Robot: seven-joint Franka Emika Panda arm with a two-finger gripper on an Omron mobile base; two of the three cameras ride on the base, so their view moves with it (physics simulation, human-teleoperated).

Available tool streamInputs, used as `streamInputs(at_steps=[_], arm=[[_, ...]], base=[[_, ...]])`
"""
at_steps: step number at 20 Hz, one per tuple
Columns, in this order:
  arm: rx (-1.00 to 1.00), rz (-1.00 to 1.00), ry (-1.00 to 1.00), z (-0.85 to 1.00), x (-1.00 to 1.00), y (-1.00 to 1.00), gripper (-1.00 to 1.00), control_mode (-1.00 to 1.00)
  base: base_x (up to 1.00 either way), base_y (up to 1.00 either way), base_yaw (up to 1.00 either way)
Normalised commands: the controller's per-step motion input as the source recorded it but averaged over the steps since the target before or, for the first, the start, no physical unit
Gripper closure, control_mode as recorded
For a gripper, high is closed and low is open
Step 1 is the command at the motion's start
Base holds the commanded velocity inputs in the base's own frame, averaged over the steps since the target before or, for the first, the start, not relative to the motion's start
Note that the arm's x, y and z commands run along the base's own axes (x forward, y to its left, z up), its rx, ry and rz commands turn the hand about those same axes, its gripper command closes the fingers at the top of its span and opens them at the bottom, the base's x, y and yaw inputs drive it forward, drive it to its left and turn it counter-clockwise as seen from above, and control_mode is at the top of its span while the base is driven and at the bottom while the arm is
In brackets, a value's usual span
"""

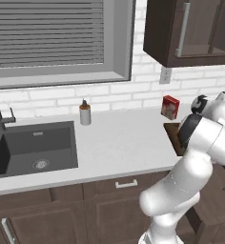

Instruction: Place the appropriate cutting tool for cutting the garlic skin on the cutting board.

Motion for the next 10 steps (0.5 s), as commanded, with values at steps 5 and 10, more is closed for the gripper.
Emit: streamInputs(at_steps=[5, 10], arm=[[0.0, 0.0, 0.05, -0.42, 0.34, 0.36, 1.0, -1.0], [0.0, 0.0, 0.07, -0.41, 0.18, 0.25, 1.0, -1.0]], base=[[0.0, 0.0, 0.0], [0.0, 0.0, 0.0]])
